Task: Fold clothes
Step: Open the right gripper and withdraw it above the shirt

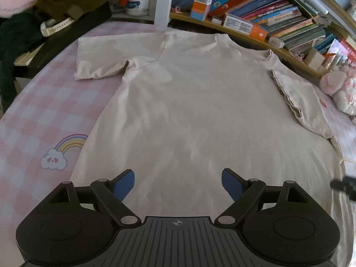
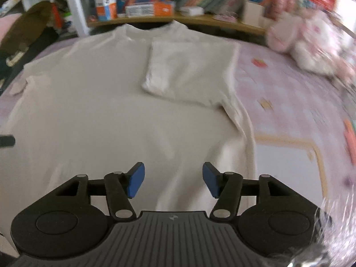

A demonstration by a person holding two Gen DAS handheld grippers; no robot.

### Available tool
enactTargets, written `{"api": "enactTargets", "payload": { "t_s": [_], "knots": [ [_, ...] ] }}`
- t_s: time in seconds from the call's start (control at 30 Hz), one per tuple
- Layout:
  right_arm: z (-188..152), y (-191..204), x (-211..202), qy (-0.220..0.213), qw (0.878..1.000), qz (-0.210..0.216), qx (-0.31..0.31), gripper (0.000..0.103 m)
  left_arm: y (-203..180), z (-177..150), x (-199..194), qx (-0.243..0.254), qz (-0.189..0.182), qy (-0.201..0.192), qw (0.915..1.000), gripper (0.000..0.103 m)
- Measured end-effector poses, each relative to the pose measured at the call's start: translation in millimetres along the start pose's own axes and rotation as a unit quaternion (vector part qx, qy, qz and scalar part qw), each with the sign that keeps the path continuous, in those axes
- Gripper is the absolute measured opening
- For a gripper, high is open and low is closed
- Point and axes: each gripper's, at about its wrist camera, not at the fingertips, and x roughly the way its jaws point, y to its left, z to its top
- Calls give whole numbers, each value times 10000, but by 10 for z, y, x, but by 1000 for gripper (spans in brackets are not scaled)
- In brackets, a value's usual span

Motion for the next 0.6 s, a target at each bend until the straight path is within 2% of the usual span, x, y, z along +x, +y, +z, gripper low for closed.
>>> {"api": "enactTargets", "payload": {
  "t_s": [0.1,0.23,0.3,0.37,0.6],
  "knots": [
    [-211,60,-114,51,9992,-260,288,62,-21,20,47,114,-153,51,9998,88],
    [-374,165,-243,68,9985,-364,414,68,-124,3,105,246,-296,188,9991,88],
    [-419,201,-308,39,9988,-366,334,71,-219,-33,105,326,-338,230,9986,88],
    [-427,224,-342,-54,9989,-413,205,79,-313,-79,88,395,-362,228,9983,88],
    [-444,242,-317,-125,9996,-171,-181,79,-550,-257,-48,472,-215,266,9983,88]
  ]
}}
